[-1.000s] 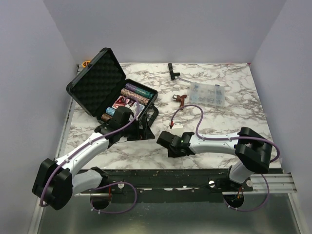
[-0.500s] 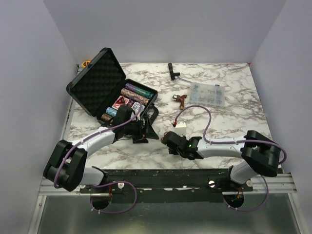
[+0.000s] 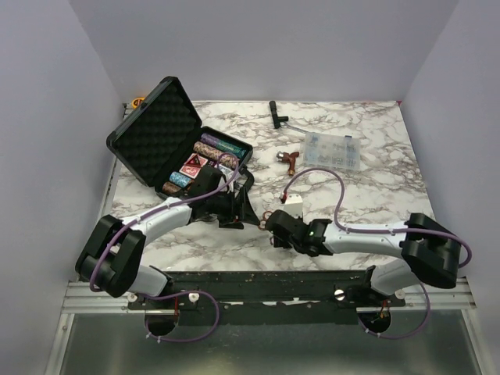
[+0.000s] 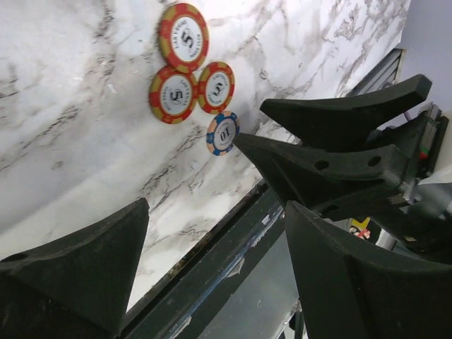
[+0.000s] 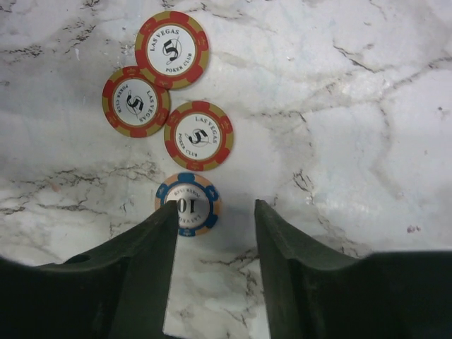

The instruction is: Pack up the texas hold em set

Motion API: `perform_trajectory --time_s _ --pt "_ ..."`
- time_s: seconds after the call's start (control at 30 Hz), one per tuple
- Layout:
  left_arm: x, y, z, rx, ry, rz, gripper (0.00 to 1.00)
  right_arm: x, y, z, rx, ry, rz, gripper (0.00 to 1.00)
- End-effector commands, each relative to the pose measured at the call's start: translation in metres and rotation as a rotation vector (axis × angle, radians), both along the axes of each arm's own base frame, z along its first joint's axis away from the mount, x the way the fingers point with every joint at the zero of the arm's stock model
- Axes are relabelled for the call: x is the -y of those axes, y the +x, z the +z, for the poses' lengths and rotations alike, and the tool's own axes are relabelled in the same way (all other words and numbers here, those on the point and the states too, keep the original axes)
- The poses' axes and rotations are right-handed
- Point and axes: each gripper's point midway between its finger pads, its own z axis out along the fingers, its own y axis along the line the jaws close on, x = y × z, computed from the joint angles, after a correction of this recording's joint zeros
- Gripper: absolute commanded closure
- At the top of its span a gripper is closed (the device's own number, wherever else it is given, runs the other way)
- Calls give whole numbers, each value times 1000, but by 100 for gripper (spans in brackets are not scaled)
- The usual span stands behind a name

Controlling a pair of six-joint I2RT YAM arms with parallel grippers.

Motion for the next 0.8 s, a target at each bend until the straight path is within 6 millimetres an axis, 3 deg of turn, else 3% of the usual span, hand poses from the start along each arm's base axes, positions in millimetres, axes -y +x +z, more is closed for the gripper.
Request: perform_trajectory --time_s 0.0,0.13,0.33,0.57,0.77 --pt "8 -1 2 59 47 -49 23 18 -9 23 -39 -2 -21 45" --pt "8 -2 0 90 92 -46 20 27 -11 31 -83 32 -42 23" --pt "8 -1 1 166 212 -68 18 57 -9 32 -174 74 -183 0" --pt "22 -11 -10 206 390 -105 21 109 4 37 -184 102 -404 0" --pt "47 -20 -24 225 586 -151 24 135 16 62 -63 135 -534 0"
